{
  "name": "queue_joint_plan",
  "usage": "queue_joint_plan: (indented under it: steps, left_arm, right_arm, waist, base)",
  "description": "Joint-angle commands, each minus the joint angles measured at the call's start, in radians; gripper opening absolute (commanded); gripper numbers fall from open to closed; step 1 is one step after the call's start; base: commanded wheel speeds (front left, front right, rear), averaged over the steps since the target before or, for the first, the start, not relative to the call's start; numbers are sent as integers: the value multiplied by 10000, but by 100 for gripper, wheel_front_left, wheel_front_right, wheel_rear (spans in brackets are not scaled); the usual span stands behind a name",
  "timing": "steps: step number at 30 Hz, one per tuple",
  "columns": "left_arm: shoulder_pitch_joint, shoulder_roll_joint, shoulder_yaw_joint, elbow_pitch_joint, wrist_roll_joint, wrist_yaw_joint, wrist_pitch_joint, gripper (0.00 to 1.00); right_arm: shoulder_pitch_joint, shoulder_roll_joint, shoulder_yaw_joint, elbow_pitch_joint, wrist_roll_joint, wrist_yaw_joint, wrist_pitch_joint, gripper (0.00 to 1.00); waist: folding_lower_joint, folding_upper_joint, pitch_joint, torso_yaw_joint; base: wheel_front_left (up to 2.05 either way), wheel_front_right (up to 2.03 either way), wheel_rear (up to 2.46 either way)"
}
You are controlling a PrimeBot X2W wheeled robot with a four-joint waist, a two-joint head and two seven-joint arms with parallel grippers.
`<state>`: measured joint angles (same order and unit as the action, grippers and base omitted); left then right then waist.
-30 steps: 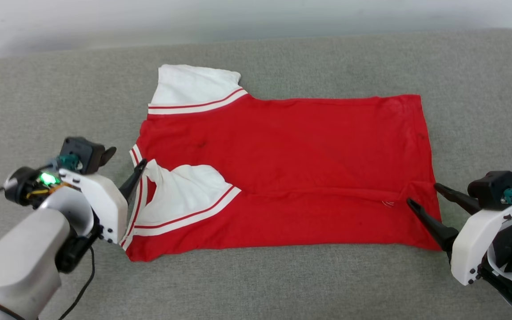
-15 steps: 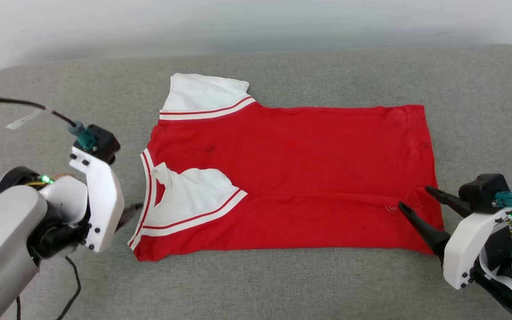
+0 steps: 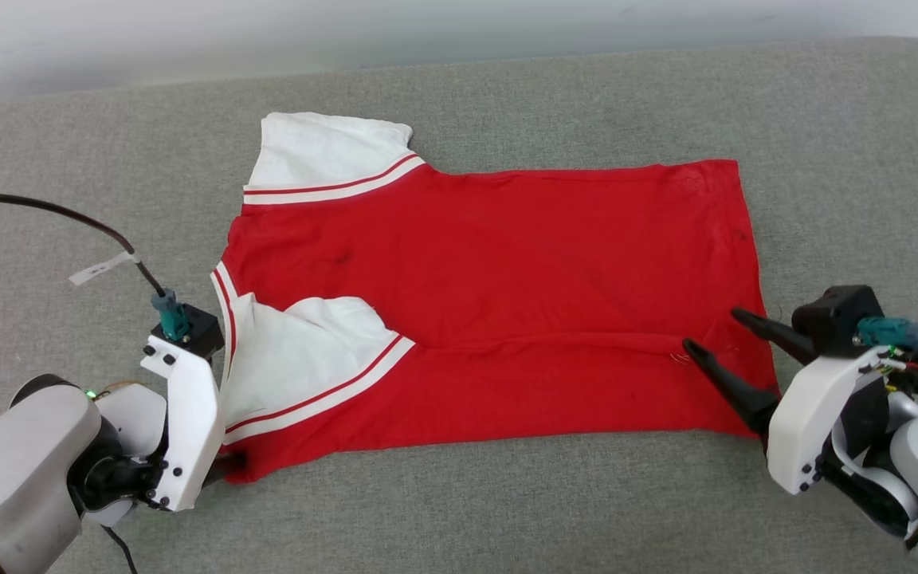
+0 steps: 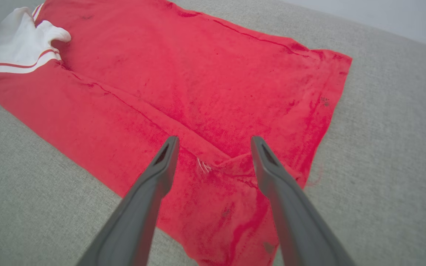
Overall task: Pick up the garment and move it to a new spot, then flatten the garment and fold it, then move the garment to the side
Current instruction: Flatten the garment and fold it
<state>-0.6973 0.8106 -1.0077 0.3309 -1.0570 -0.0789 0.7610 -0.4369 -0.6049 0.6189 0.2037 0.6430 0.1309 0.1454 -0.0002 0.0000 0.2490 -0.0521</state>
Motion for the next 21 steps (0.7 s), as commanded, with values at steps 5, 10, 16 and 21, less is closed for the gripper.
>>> queue_joint_plan:
  steps: [5, 10, 16, 21]
  left_arm:
    - [464, -298, -204, 348, -73, -179, -344, 0]
    - [308, -129, -125, 91, 32, -318, -729, 0]
    - [253, 136, -229, -404, 270, -382, -933, 0]
    - [203, 157, -192, -750, 282, -394, -1020, 0]
  right_arm:
    - [-660, -266, -73, 5, 66, -4, 42, 100]
    - [-1362, -786, -160, -65, -75, -4, 700, 100]
    - [-2250, -1599, 424, -102, 487, -4, 2861, 100]
    - [-2535, -2004, 1155, 20, 1346, -4, 4860, 100]
  waist:
    - [2, 0, -112, 12]
    - [2, 0, -424, 108]
    - [2, 0, -642, 198]
    - [2, 0, -628, 268]
  base:
    - [0, 0, 0]
    - [0, 0, 0]
    - [0, 0, 0]
    - [0, 0, 0]
